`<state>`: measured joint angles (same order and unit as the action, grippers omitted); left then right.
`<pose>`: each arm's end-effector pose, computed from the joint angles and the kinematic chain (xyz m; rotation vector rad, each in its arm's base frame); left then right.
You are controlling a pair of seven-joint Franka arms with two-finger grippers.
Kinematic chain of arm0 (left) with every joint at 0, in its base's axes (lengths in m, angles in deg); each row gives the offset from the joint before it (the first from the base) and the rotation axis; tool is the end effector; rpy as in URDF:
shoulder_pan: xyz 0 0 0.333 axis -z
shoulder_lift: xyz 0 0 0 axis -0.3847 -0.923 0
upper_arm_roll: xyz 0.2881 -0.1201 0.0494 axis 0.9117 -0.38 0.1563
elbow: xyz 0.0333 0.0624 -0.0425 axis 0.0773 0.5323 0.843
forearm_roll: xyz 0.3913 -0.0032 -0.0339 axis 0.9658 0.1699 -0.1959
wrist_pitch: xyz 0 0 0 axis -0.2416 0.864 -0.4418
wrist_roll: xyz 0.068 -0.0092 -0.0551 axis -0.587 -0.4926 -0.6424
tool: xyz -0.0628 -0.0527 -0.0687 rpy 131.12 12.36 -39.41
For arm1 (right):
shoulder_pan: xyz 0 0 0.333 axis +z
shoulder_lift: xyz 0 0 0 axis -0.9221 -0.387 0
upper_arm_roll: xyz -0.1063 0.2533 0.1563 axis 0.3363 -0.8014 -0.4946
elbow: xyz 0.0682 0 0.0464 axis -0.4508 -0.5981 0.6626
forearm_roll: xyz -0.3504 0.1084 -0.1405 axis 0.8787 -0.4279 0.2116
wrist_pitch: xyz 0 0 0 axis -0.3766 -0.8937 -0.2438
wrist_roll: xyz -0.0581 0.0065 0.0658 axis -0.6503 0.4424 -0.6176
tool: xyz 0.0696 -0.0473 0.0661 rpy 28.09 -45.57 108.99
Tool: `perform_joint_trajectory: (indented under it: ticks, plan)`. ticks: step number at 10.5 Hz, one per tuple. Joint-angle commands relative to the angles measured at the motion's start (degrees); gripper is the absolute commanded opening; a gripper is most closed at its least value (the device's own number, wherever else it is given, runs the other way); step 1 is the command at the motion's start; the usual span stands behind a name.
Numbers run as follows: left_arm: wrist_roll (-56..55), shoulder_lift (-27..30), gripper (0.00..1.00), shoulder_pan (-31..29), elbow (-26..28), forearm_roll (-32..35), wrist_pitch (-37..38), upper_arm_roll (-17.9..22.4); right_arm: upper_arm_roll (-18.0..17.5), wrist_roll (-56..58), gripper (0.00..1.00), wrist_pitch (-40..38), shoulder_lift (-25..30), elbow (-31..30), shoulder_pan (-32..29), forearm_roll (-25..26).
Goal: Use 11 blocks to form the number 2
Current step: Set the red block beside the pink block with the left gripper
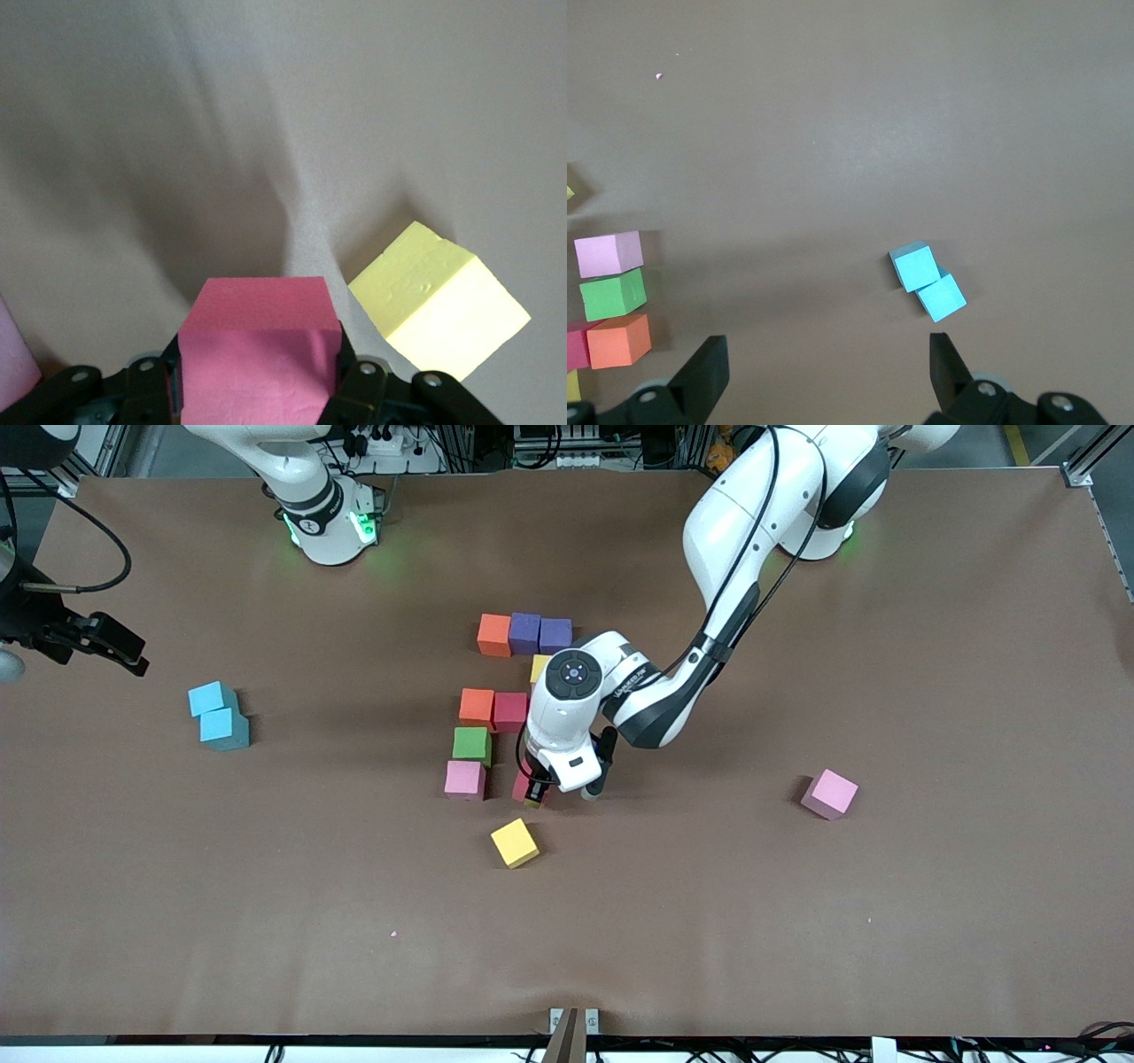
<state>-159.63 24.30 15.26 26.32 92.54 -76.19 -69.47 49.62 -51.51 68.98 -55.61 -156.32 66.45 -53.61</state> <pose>0.5603 -0.5594 0.2324 2.3043 1.7445 -0.0511 0.5365 -0.0128 0.6079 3.0726 -0.2445 0.0627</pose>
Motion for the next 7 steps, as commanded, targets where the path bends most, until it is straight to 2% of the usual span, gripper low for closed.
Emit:
perform_joint_trajectory:
  ticks: [1, 7]
  plan:
    - [-3.7, -2.3, 0.00, 0.2, -4.0, -1.6, -0.6, 0.3, -0.6, 0.7, 1.00, -0.2, -1.1, 0.8, -0.7, -0.7]
    - [-10.2, -4.2, 0.00, 2.7, -5.3, -1.6, -1.0, 0.6, -0.6, 0.8, 1.00, -0.6, -1.1, 0.8, -0.5, -0.8]
